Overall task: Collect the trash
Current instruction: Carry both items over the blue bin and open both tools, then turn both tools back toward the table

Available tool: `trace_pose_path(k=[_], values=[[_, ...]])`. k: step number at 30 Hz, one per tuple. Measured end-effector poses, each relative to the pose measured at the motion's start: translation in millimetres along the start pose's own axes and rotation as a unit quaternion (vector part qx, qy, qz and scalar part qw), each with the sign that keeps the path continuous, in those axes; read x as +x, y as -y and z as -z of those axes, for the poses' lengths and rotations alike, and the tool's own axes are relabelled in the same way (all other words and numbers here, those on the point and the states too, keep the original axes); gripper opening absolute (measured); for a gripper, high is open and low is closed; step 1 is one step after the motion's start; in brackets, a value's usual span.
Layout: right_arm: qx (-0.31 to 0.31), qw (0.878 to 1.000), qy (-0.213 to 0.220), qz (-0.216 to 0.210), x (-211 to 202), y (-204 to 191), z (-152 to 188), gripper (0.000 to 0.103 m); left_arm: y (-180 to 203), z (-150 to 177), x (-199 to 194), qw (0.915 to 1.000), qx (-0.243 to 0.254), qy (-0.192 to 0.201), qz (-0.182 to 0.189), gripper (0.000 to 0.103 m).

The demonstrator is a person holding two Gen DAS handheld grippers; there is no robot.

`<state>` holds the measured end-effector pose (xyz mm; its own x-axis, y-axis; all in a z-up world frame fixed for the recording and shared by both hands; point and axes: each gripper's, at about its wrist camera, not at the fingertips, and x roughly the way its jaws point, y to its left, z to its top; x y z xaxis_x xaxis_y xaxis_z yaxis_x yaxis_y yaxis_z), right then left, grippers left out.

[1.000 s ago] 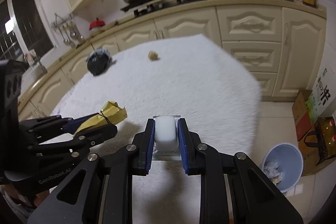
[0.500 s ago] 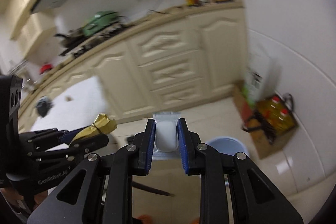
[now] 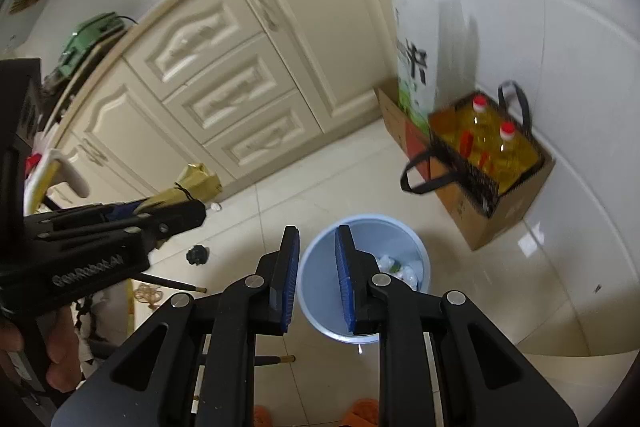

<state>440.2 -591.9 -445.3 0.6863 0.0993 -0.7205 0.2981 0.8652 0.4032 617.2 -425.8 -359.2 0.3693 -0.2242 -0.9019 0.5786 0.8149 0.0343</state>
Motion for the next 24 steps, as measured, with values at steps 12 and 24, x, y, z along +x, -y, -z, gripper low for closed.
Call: trace_pose_path(k=[12, 24], values=[[0.03, 0.999, -0.035, 0.001, 43.3, 15.5, 17.7, 0.022, -3.7, -14.7, 44.2, 0.9995, -0.022, 0.003, -0.022, 0.069], [-0.02, 0.999, 0.028, 0.009, -66.4, -64.9, -6.7, 0.078, -11.0, 70.8, -156.7, 0.983, -0.09, 0.143, -0.073, 0.076]])
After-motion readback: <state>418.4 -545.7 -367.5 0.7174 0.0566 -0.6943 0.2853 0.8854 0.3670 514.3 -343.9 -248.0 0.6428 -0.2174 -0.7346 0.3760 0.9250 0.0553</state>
